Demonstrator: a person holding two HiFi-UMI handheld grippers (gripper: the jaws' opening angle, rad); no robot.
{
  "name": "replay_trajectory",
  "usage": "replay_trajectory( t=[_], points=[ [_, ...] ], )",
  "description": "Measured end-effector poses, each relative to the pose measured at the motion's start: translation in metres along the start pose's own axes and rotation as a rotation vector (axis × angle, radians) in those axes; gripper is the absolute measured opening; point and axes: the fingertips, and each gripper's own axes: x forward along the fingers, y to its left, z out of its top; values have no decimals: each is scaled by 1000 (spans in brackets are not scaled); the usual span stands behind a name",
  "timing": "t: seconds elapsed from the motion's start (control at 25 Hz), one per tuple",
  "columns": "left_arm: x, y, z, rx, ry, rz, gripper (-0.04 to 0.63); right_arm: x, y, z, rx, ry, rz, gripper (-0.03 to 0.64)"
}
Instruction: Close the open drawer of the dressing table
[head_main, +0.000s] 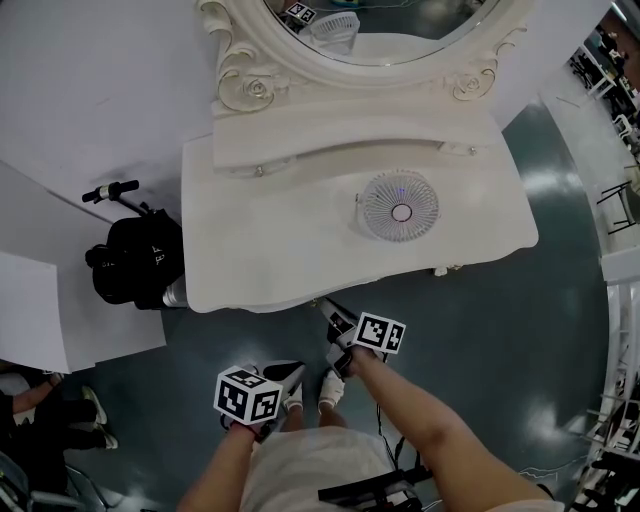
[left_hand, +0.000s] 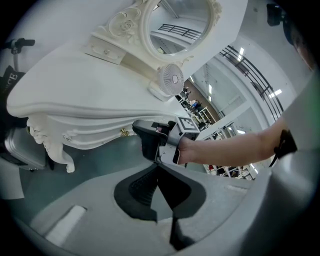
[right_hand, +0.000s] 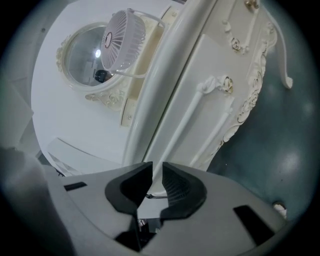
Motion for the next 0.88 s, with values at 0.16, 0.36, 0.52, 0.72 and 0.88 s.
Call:
replay_trajectory(
  t=[0.16,0.36,0.52,0.72,0.88],
  points=[
    [0,-1,-2,-2,2,2,9,4,-13,-8,-56,62,-77,71],
    [0,1,-3,-9,6,8,9,12,-13,-1,-54,53,-92,71],
    [1,3,-5,-14,7,10,9,15,-13,2,-37,50,-85,71],
    [2,6,-3,-22,3,13,9,19,-12,7,-31,46,-91,71],
    [6,6,-2,-21,5,12,9,22,-11,8,-26,43,-91,71]
  ],
)
